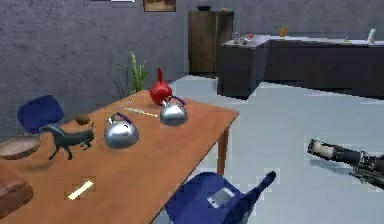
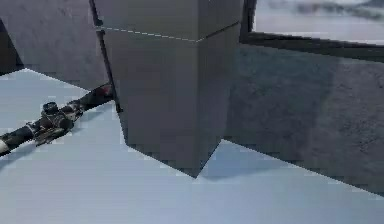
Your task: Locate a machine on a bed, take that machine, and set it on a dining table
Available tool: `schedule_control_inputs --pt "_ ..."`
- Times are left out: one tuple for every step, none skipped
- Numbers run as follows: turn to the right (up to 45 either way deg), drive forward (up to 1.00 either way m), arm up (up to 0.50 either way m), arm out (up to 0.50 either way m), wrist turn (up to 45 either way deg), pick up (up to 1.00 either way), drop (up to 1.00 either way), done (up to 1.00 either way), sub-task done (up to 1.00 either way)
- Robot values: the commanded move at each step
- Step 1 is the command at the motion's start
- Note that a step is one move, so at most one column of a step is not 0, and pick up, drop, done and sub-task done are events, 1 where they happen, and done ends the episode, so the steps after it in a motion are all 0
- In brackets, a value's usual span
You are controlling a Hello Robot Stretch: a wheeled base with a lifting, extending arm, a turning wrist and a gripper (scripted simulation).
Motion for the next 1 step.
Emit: schedule_control_inputs --pt "-45.0 0.00 0.00 0.00 0.0 0.00 0.00 0.00 0.00"
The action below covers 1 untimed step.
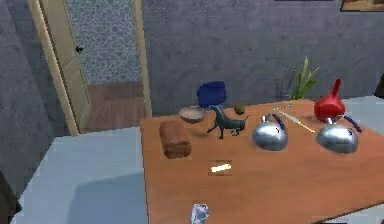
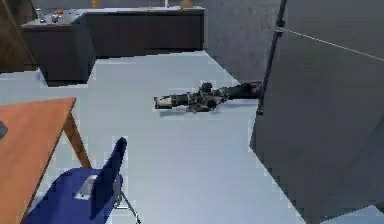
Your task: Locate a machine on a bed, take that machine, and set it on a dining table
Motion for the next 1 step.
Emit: schedule_control_inputs --pt "-45.0 0.00 0.00 0.00 0.0 0.00 0.00 0.00 0.00"
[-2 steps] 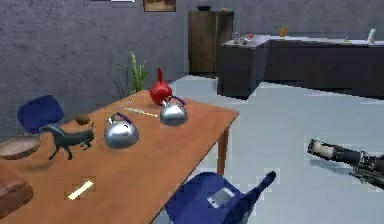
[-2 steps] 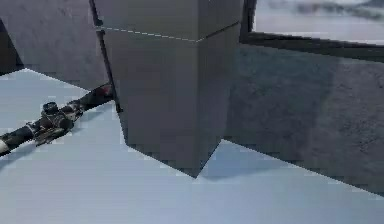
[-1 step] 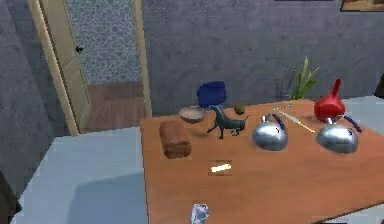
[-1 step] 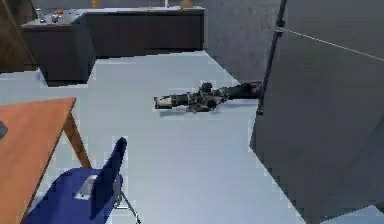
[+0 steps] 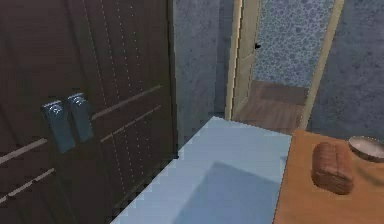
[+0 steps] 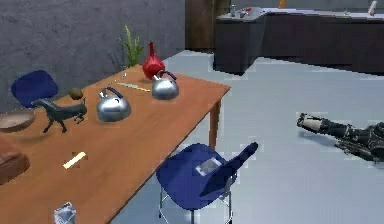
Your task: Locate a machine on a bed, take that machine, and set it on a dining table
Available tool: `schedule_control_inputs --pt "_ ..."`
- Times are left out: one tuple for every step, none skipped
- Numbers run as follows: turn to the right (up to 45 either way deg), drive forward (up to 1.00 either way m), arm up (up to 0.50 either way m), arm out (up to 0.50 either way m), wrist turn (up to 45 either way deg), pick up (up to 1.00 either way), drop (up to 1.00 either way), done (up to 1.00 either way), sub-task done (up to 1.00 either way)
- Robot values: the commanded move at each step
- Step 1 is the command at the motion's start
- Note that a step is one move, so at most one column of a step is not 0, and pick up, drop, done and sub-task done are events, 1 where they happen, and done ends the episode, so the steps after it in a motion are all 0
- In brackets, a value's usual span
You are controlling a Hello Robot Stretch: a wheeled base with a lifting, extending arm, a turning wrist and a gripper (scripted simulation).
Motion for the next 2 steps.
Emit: schedule_control_inputs --pt "-15.0 0.00 0.00 0.00 0.0 0.00 0.00 0.00 0.00" --pt "0.0 0.60 0.00 0.00 0.0 0.00 0.00 0.00 0.00"
